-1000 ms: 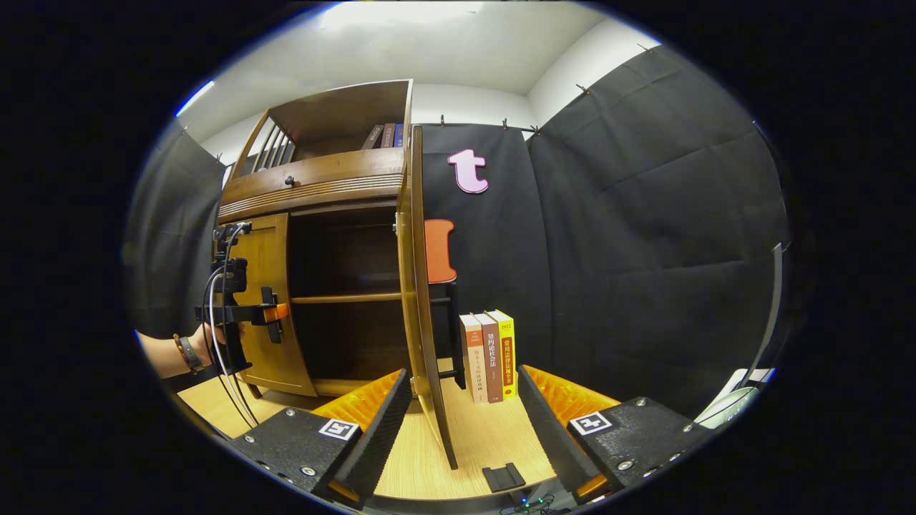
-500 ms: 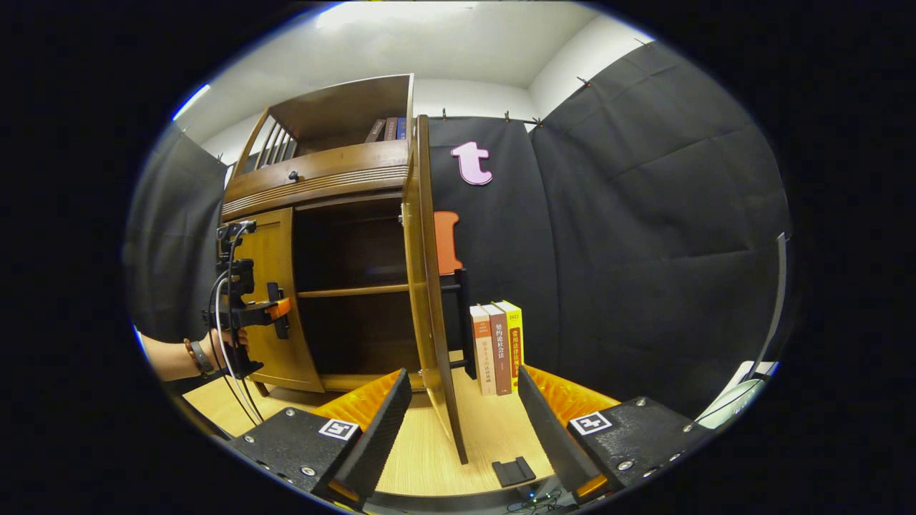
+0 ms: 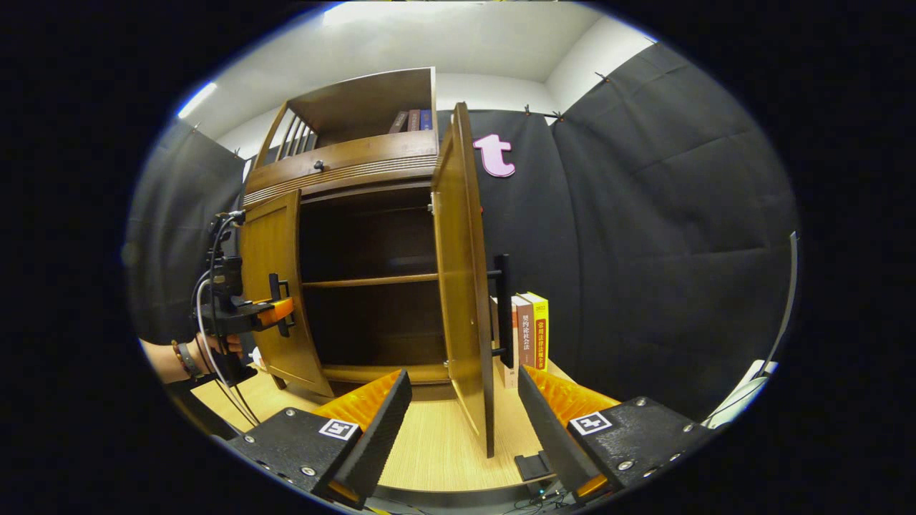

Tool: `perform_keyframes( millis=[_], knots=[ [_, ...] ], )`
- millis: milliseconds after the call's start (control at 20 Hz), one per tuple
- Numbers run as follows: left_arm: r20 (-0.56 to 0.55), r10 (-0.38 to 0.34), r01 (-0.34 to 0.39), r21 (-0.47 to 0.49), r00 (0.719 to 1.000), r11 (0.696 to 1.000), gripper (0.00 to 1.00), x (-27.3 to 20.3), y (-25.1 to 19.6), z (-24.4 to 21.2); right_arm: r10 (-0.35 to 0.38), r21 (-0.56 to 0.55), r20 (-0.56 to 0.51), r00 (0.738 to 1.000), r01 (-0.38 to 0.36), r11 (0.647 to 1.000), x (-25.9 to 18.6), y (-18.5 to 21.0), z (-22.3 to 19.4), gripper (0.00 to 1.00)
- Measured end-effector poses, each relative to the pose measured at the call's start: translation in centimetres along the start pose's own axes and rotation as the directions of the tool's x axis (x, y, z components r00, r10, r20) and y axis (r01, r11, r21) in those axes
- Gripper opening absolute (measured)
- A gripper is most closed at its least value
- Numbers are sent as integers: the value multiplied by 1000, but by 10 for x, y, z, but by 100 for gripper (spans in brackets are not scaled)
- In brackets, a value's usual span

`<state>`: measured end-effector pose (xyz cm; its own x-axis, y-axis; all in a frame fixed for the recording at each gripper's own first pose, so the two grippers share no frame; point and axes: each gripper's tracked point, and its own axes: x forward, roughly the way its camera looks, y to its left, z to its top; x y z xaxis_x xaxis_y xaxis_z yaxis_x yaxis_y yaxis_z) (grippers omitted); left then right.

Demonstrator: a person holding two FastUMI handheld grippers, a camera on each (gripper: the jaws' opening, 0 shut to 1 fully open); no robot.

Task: Open the right door of the double-door shoe cabinet with the right hand, and open the left door with the left hand.

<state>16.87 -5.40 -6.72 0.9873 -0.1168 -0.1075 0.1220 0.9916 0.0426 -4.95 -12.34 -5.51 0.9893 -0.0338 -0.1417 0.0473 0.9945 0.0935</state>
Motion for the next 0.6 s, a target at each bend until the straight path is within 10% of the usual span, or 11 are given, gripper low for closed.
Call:
perform_keyframes(
  millis=[600],
  knots=[
    [-66,72,-75,-48,995,996,31,-88,49,0,45,14,7,999,-45,999,6,15,4,92]
  ],
)
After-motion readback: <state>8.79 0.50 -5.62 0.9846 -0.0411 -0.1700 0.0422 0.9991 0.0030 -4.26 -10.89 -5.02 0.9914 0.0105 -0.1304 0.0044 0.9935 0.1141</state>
